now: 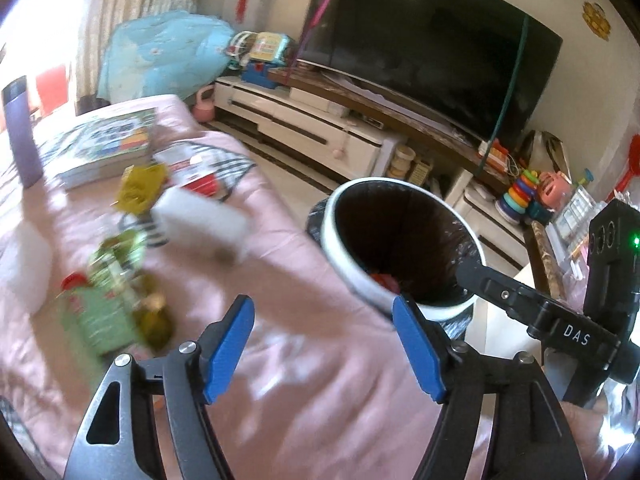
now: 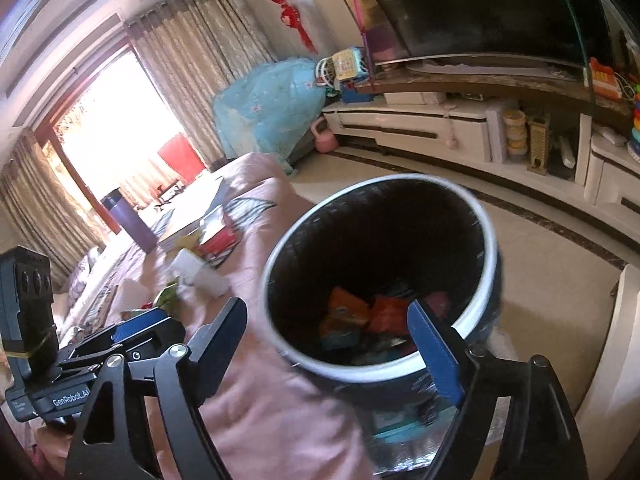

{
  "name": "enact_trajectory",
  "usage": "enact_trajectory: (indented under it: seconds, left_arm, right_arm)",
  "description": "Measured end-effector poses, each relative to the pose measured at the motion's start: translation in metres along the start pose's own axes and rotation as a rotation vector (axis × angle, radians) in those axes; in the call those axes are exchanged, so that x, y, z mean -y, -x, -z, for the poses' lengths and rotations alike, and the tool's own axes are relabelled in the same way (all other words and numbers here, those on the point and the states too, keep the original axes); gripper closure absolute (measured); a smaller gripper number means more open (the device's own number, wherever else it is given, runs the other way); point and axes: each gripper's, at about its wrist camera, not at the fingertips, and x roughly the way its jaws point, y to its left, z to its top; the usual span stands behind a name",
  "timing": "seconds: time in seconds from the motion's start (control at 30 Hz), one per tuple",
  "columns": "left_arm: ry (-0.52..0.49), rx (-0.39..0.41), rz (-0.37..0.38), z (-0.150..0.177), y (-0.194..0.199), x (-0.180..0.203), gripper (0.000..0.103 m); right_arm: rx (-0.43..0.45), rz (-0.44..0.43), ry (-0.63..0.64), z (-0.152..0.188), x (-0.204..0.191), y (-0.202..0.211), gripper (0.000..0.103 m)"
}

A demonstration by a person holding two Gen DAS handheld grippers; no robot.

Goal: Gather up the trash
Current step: 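Open both grippers to drop the items into the bin and withdraw, then grasp the white foam net with the left gripper while the right grasps the green milk carton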

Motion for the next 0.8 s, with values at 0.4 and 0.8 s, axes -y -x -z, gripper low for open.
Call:
enact_trajectory:
  seconds: [0.4, 0.8]
  left_arm:
    - [0.1, 0.06, -0.112, 0.047, 0.089, -0.07, 0.032]
    - [0.249, 0.052, -0.221, 0.071, 0.128, -0.135, 0.032]
  right_arm:
    - [-0.061, -0.092, 0.03, 0.039, -0.06, -0.018, 0.018]
    - [-0.149, -0.193, 0.147, 0.069, -0.135, -0.047, 0.019]
